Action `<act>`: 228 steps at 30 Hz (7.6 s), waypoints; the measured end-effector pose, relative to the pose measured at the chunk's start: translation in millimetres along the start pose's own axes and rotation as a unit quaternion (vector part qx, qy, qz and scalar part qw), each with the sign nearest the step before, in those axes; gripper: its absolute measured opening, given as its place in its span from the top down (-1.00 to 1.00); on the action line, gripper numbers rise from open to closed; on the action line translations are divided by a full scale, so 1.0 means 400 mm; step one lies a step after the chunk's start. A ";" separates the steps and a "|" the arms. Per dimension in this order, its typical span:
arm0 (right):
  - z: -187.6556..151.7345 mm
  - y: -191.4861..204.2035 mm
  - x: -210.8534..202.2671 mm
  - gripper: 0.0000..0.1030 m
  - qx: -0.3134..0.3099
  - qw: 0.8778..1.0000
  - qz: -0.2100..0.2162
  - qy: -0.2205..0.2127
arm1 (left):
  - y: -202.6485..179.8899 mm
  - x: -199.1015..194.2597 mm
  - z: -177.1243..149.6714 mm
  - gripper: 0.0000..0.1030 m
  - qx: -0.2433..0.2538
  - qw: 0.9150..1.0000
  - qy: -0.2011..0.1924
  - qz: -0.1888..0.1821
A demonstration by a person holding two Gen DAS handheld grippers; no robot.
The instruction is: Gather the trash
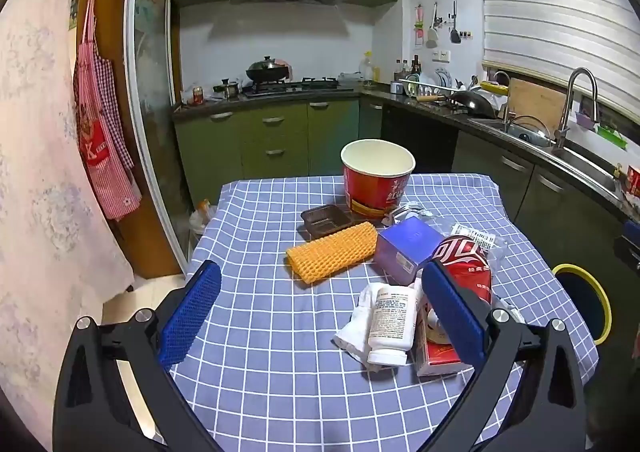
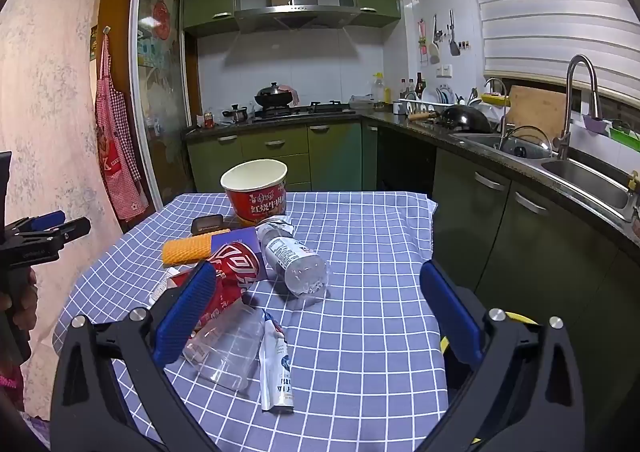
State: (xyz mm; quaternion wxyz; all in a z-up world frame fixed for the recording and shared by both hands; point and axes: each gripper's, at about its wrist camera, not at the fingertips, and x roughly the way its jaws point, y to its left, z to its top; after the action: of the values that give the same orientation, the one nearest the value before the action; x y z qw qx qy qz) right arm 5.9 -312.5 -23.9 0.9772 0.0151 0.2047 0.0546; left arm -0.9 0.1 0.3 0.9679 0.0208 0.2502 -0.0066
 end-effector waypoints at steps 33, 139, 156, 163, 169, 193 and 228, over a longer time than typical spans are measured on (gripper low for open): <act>-0.015 -0.001 0.021 -0.88 0.004 1.000 0.001 0.007 | 0.002 0.010 0.004 -0.93 0.001 1.000 0.014 0.008; 0.379 0.110 1.013 -0.54 0.006 0.934 0.058 0.352 | 0.072 0.561 0.111 -0.93 -0.020 0.997 0.076 0.014; 0.323 0.125 1.098 0.93 -0.006 0.918 0.020 0.397 | 0.057 0.537 0.109 -0.93 -0.013 0.997 0.074 -0.003; 0.463 0.005 0.929 0.93 0.051 0.939 0.054 0.335 | 0.053 0.538 0.108 -0.93 -0.013 0.997 0.073 -0.014; 0.450 -0.229 0.643 0.92 0.098 0.944 0.035 0.312 | 0.058 0.530 0.112 -0.93 -0.018 0.997 0.066 -0.019; -0.272 -0.799 0.260 0.53 0.290 0.866 -0.160 0.374 | -0.016 0.534 0.090 -0.93 0.037 0.997 0.060 -0.017; -0.283 -0.700 0.172 -0.12 0.233 0.909 -0.132 0.320 | -0.315 0.398 0.077 -0.93 0.148 0.947 0.233 -0.164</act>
State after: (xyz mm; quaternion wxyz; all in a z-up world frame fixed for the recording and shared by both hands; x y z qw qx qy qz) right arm 51.3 -582.3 -169.7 0.8264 0.1968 0.5134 -0.1217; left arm 150.3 -127.6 -54.7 0.8542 0.1231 0.4648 -0.1976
